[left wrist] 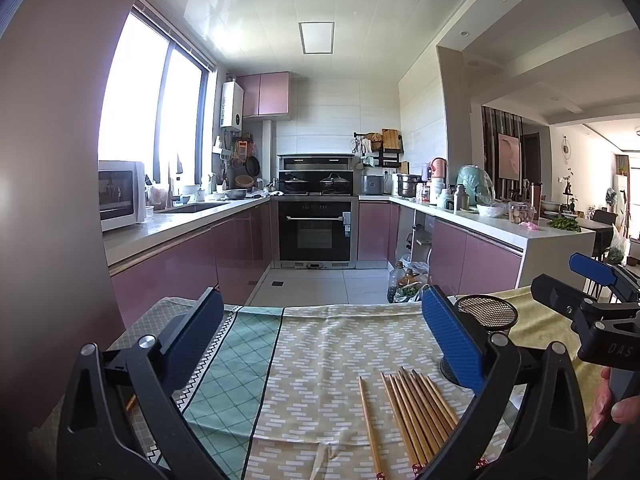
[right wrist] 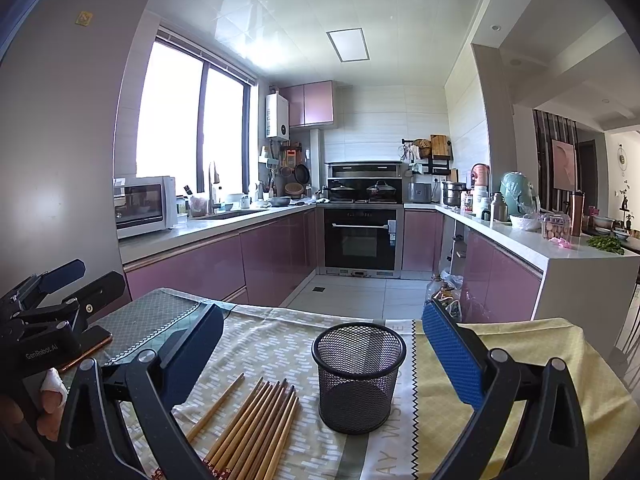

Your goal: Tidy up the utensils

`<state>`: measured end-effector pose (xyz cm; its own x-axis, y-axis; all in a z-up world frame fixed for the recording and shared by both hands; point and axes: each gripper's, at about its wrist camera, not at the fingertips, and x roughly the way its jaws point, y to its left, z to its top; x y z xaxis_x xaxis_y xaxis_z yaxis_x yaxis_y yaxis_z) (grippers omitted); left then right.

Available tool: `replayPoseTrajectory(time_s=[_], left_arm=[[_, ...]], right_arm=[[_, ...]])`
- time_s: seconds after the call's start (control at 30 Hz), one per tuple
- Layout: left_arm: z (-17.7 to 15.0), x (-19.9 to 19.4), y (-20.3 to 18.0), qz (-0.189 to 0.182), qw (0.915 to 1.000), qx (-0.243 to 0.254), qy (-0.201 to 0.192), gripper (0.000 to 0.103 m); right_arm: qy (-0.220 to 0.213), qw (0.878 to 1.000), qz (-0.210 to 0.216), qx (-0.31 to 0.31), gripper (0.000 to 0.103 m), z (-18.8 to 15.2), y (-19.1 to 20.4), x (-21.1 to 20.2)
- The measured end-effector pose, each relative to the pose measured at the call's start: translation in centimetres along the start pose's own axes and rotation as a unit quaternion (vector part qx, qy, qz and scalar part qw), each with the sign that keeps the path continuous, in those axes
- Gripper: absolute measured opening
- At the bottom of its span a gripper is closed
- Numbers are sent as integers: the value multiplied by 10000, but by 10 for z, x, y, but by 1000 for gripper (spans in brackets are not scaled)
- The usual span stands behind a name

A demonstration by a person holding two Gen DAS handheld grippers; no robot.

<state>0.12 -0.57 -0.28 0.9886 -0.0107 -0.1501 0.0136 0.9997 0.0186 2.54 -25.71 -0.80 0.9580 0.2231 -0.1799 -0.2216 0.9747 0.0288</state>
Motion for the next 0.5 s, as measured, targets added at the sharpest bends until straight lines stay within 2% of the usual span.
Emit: replayPoseTrajectory(time_s=[0.5], left_arm=[[1, -1, 3, -3, 10000, -20, 1, 98]], right_arm=[[-13, 10000, 7, 11, 96, -1, 1, -3]])
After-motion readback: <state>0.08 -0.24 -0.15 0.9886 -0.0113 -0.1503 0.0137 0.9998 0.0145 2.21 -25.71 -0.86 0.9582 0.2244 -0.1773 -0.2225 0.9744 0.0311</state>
